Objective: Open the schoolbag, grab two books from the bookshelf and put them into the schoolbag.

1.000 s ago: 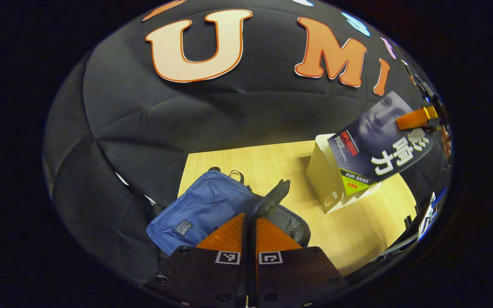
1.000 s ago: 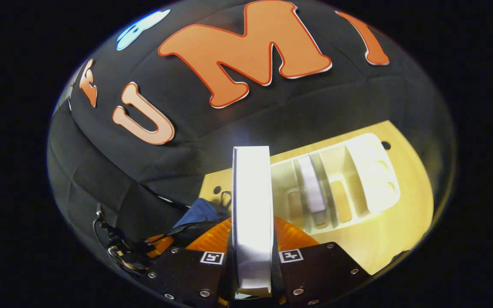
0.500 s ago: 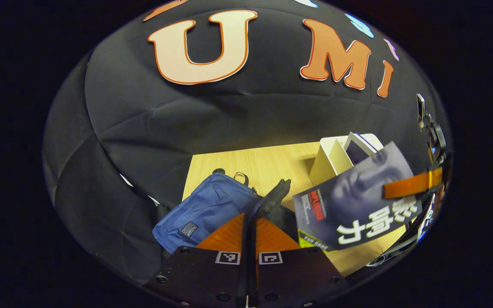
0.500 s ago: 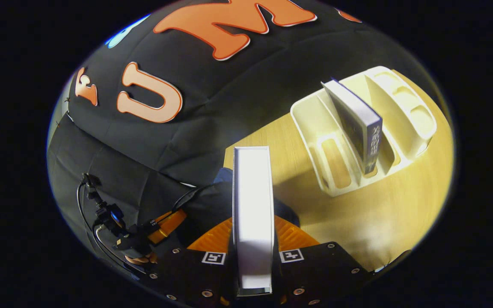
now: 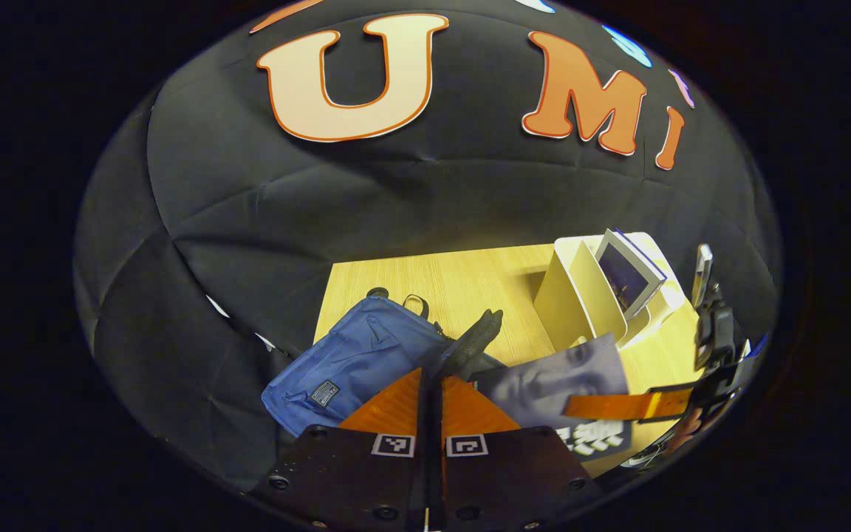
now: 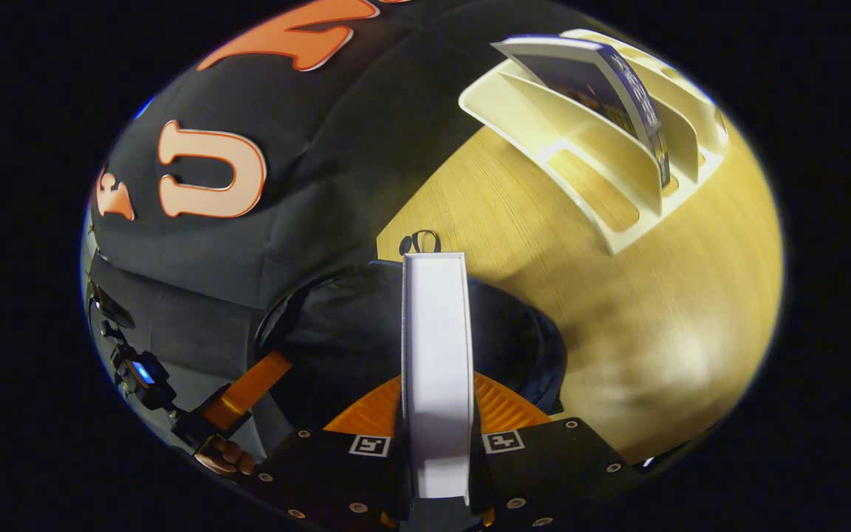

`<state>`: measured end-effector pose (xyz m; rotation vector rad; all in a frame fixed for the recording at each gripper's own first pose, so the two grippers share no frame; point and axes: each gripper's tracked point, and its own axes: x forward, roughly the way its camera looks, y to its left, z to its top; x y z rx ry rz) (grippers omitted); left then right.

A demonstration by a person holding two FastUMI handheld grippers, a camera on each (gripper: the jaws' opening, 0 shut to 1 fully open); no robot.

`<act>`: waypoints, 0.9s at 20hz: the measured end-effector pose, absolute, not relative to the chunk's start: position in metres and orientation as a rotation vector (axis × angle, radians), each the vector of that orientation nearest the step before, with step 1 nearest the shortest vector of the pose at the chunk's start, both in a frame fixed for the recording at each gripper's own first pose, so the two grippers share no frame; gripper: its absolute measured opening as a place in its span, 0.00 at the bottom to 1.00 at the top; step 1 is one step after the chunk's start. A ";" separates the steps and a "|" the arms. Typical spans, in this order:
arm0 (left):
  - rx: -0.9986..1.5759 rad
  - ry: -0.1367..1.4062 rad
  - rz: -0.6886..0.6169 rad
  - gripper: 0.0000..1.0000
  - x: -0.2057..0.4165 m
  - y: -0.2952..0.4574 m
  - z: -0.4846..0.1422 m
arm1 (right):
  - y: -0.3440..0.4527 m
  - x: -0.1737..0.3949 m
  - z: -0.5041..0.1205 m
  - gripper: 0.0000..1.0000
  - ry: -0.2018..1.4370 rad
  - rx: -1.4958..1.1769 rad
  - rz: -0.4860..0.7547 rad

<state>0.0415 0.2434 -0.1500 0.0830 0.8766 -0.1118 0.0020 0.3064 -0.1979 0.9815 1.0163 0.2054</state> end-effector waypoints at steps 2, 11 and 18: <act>0.086 0.894 -0.112 0.01 0.041 0.241 -0.152 | 0.319 0.005 -0.211 0.30 1.002 0.991 0.191; 0.092 0.937 -0.130 0.05 0.041 0.229 -0.165 | 0.369 0.034 -0.254 0.30 0.960 1.158 0.095; 0.107 0.965 -0.159 0.00 0.038 0.214 -0.175 | 0.406 0.048 -0.276 0.31 0.958 1.201 0.129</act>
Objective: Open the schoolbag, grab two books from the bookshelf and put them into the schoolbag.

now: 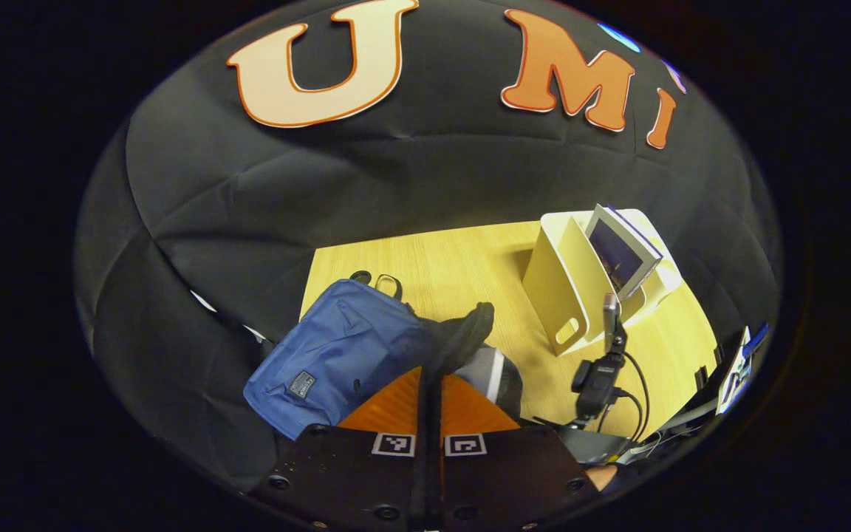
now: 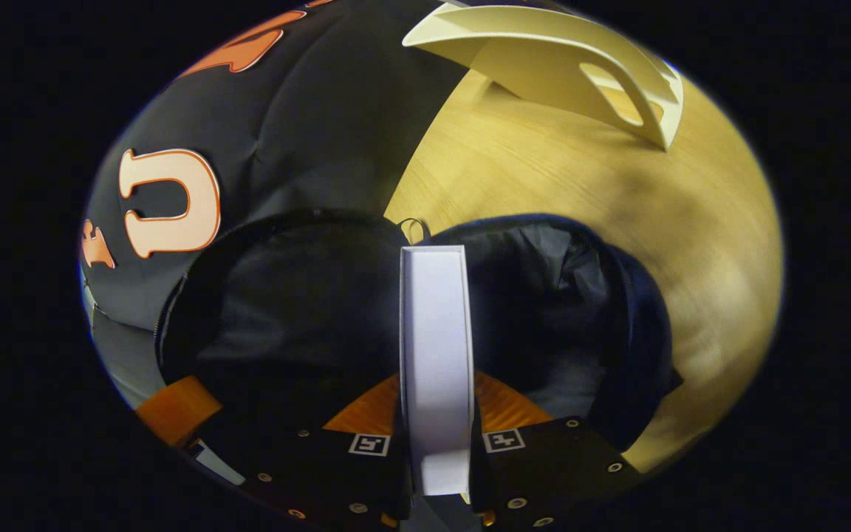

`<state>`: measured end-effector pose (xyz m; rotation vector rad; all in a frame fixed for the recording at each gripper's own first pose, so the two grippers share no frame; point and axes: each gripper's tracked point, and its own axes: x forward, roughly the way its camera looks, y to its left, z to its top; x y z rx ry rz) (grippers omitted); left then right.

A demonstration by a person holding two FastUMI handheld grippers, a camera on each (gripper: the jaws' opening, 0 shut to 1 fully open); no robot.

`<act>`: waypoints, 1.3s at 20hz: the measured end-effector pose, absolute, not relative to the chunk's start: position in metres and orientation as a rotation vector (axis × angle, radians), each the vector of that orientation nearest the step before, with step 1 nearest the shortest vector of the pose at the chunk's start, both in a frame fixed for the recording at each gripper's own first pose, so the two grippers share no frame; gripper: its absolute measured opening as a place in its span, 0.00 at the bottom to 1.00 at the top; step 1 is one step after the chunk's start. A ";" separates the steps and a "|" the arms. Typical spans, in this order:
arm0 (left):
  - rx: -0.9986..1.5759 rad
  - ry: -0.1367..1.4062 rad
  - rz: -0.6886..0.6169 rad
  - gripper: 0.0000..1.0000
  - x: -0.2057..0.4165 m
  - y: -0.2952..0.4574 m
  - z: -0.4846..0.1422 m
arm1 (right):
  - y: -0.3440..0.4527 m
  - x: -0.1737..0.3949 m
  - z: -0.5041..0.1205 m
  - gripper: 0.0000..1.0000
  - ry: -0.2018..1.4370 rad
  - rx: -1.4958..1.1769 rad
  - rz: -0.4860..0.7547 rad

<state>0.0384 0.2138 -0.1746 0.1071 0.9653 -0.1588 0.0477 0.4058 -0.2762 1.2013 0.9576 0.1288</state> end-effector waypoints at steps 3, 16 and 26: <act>0.105 0.973 -0.166 0.01 0.037 0.208 -0.180 | 0.416 0.046 -0.282 0.22 0.952 1.219 0.137; 0.097 0.997 -0.167 0.01 0.030 0.201 -0.190 | 0.427 0.024 -0.314 0.75 1.187 1.216 0.144; 0.062 0.990 -0.142 0.01 0.029 0.200 -0.196 | 0.306 -0.012 -0.255 0.97 1.117 0.977 0.156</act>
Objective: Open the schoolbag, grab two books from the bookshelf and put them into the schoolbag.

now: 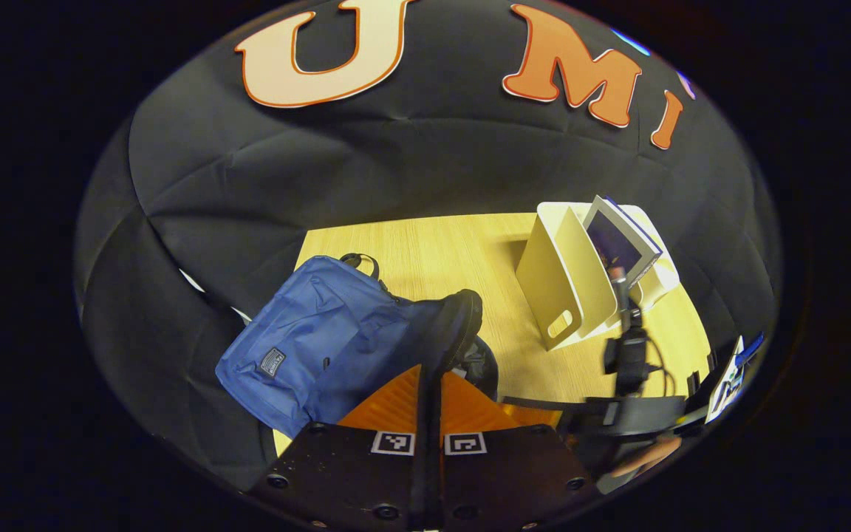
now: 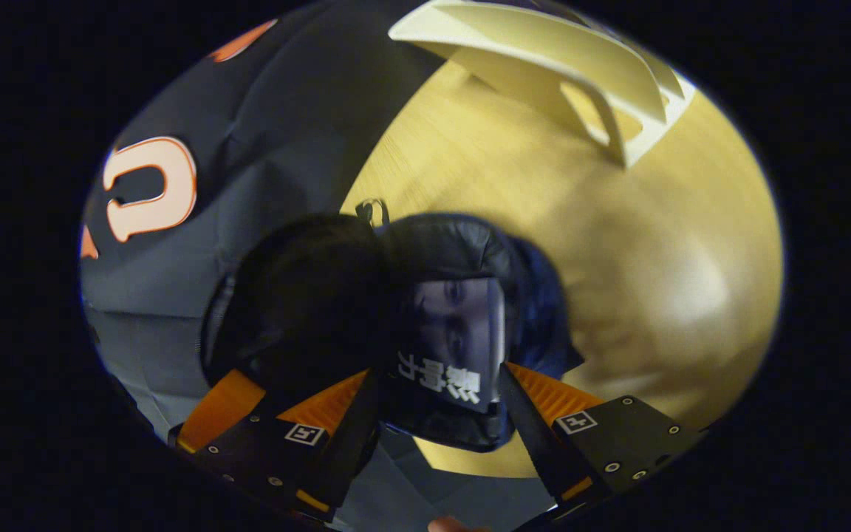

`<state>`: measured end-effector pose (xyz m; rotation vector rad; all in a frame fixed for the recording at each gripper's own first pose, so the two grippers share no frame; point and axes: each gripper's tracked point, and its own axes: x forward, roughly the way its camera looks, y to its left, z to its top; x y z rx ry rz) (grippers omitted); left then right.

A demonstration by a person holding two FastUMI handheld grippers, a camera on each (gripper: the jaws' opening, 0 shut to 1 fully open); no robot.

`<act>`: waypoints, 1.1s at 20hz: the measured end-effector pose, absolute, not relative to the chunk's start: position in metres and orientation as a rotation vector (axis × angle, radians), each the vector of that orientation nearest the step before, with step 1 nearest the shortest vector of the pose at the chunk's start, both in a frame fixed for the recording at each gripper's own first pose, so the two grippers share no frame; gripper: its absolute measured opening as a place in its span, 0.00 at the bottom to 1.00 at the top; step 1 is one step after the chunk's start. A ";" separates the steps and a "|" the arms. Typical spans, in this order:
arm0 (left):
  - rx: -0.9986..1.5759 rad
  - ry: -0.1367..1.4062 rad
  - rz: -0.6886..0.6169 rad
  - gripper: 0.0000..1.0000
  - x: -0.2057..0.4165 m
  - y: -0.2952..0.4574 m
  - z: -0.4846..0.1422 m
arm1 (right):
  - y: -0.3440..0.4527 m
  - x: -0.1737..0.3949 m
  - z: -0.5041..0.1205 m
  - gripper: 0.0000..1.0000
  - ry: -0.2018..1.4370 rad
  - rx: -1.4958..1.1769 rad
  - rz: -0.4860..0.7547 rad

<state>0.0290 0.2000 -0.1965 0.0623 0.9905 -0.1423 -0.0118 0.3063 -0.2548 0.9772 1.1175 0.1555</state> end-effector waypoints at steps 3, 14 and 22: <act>0.073 0.990 -0.140 0.00 0.029 0.198 -0.198 | 0.235 -0.008 -0.230 0.97 0.997 0.778 0.137; 0.065 0.980 -0.097 0.01 0.028 0.195 -0.202 | 0.026 0.038 -0.144 0.96 0.798 0.212 -0.053; 0.076 0.986 -0.079 0.01 0.029 0.193 -0.202 | -0.013 0.116 -0.160 0.97 0.958 0.060 -0.001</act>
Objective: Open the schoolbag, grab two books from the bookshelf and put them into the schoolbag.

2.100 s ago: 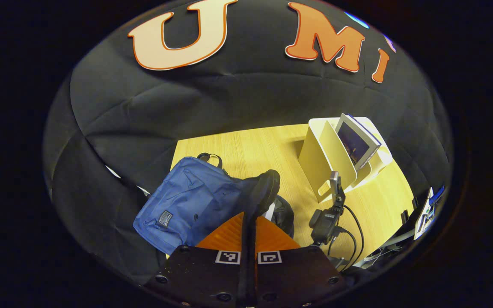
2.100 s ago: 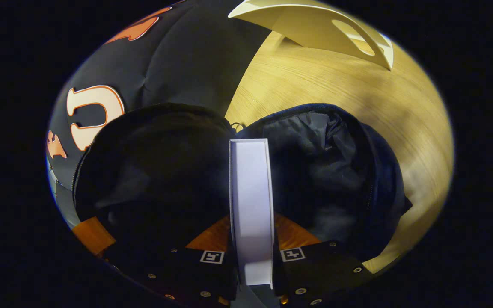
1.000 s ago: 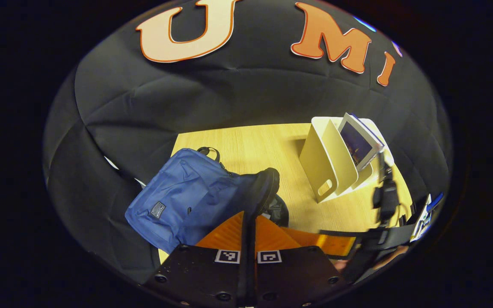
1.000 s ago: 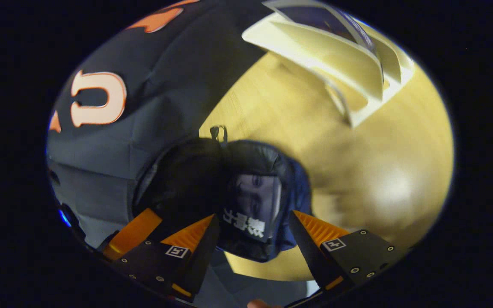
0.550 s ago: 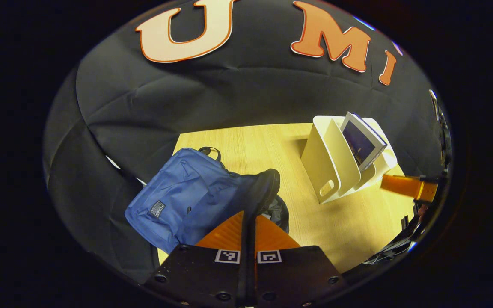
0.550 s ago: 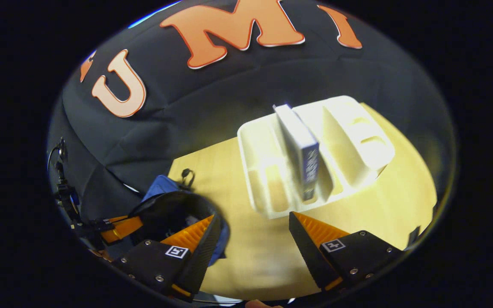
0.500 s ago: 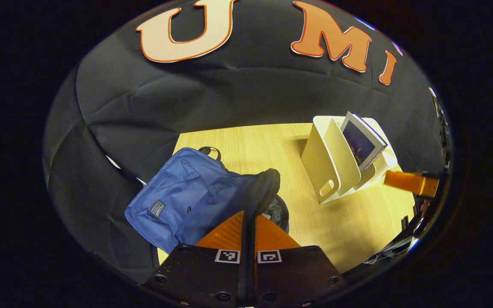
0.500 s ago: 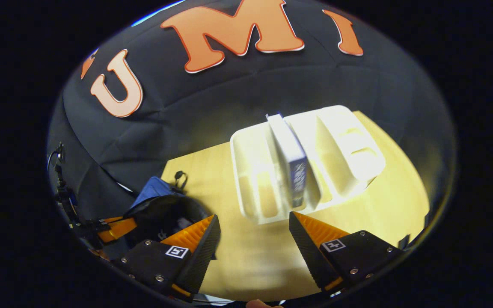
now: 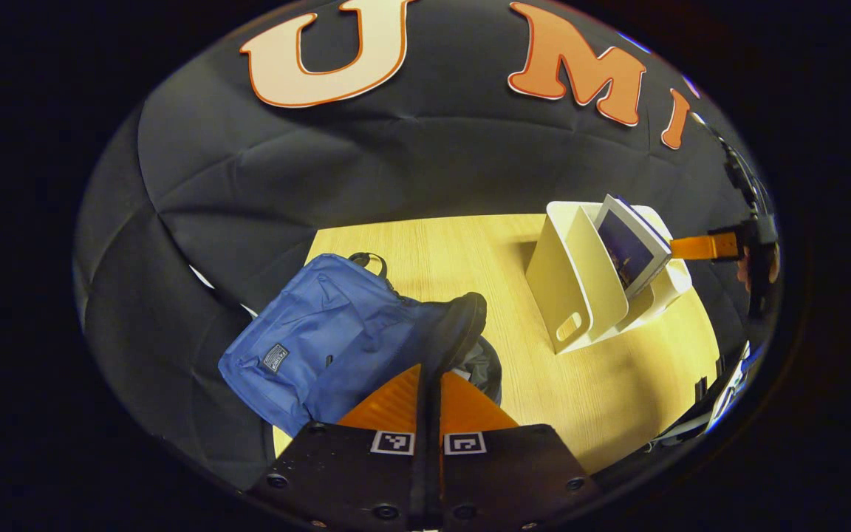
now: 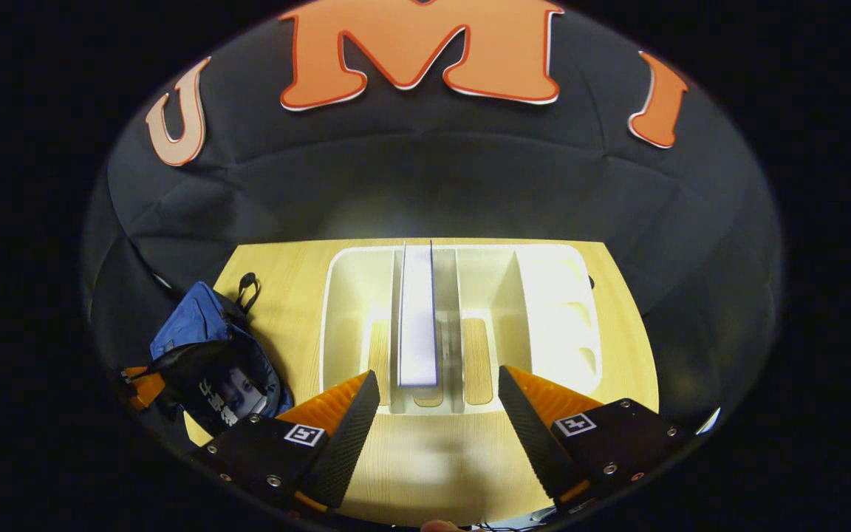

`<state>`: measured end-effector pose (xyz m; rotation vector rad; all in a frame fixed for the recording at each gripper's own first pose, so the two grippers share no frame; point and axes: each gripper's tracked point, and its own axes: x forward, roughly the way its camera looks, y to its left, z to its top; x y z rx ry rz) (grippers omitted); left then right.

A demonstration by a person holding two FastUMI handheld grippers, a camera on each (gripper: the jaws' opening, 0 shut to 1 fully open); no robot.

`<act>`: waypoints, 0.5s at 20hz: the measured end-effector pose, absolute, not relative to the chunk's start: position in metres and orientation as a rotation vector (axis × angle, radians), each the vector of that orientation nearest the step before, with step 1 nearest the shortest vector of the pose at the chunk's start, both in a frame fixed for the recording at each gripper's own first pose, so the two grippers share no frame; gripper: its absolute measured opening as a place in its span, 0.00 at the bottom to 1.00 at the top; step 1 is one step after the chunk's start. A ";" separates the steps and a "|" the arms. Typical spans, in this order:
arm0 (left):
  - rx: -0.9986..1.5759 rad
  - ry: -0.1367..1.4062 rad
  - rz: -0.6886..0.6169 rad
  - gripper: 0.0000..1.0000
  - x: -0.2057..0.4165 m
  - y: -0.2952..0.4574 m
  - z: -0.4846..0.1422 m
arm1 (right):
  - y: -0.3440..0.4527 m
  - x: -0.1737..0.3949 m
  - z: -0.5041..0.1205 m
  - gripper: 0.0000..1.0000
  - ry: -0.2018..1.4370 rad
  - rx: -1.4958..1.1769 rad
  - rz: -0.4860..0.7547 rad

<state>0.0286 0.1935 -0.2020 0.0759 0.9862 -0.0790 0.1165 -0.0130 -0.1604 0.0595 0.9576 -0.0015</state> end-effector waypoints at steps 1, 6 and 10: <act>0.073 0.989 -0.077 0.01 0.029 0.192 -0.203 | -0.007 0.124 -0.167 0.97 0.987 0.081 0.026; 0.056 0.999 -0.072 0.01 0.027 0.191 -0.206 | -0.002 0.148 -0.201 0.97 1.111 0.073 0.039; 0.051 1.007 -0.071 0.01 0.027 0.192 -0.209 | 0.002 0.162 -0.208 0.98 1.169 0.103 0.052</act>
